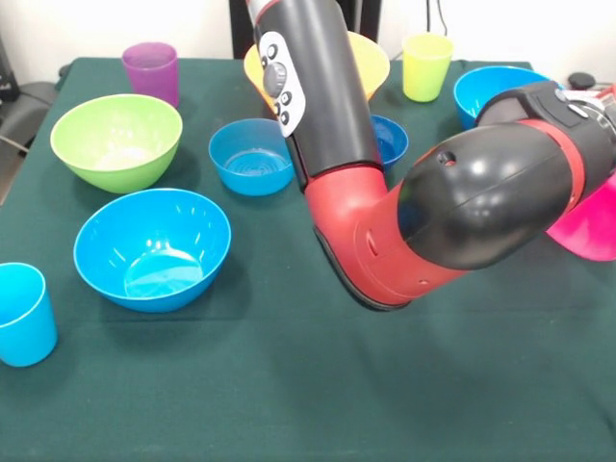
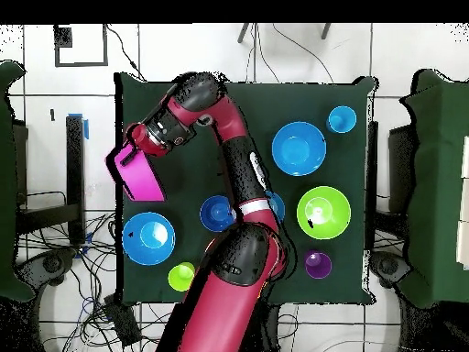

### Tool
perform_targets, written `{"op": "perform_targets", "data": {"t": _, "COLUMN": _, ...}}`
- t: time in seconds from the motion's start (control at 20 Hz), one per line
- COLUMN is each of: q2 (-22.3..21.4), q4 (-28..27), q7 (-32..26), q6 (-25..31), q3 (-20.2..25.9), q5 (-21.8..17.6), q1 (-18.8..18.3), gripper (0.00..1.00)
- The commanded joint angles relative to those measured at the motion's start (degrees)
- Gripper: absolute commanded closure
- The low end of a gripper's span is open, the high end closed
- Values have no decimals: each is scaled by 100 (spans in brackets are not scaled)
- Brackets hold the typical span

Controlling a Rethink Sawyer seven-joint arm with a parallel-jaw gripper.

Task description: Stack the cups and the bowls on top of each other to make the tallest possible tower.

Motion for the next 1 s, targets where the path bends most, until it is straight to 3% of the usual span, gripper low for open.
{"op": "perform_targets", "data": {"t": 0.05, "q2": 19, "q4": -670, "q7": -2122, "q6": 715, "q3": -206, "q5": -464, "q1": -40, "gripper": 100}}
{"op": "perform_targets", "data": {"t": 1.0, "q2": 127, "q4": -1216, "q7": -2547, "q6": 1332, "q3": -92, "q5": -947, "q1": -7, "gripper": 100}}
